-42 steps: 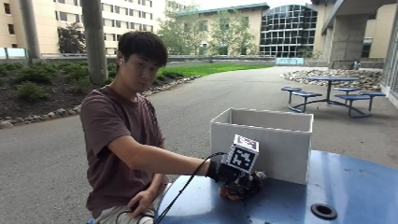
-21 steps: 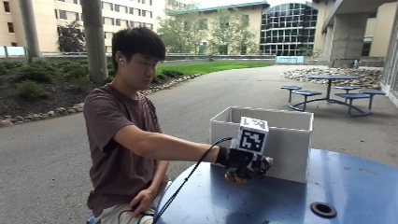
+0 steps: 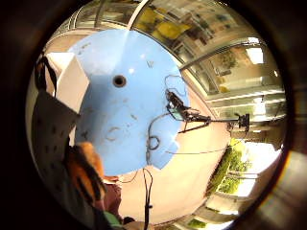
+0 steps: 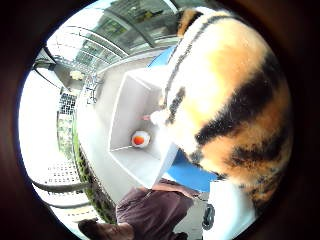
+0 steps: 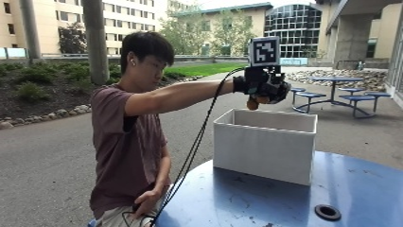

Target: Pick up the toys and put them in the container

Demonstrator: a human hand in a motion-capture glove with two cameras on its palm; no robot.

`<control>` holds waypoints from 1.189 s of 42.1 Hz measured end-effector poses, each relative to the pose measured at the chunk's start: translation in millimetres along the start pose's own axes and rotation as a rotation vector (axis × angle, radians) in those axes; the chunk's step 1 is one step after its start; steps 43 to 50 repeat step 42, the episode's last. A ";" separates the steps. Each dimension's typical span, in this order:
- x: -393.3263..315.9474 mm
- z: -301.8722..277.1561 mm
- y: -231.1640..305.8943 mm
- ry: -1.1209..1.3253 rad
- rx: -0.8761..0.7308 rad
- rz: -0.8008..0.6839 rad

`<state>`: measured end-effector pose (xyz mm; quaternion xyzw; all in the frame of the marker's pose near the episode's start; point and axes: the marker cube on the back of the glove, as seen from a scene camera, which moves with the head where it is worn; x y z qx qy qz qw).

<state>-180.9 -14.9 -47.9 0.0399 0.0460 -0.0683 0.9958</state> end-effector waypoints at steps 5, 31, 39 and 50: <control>-47.1 -24.2 -17.7 -0.030 0.029 -0.071; -208.2 49.1 -76.5 -0.078 -0.224 -0.296; -192.4 45.3 -73.6 -0.098 -0.201 -0.298; -193.7 43.2 -71.3 -0.101 -0.193 -0.290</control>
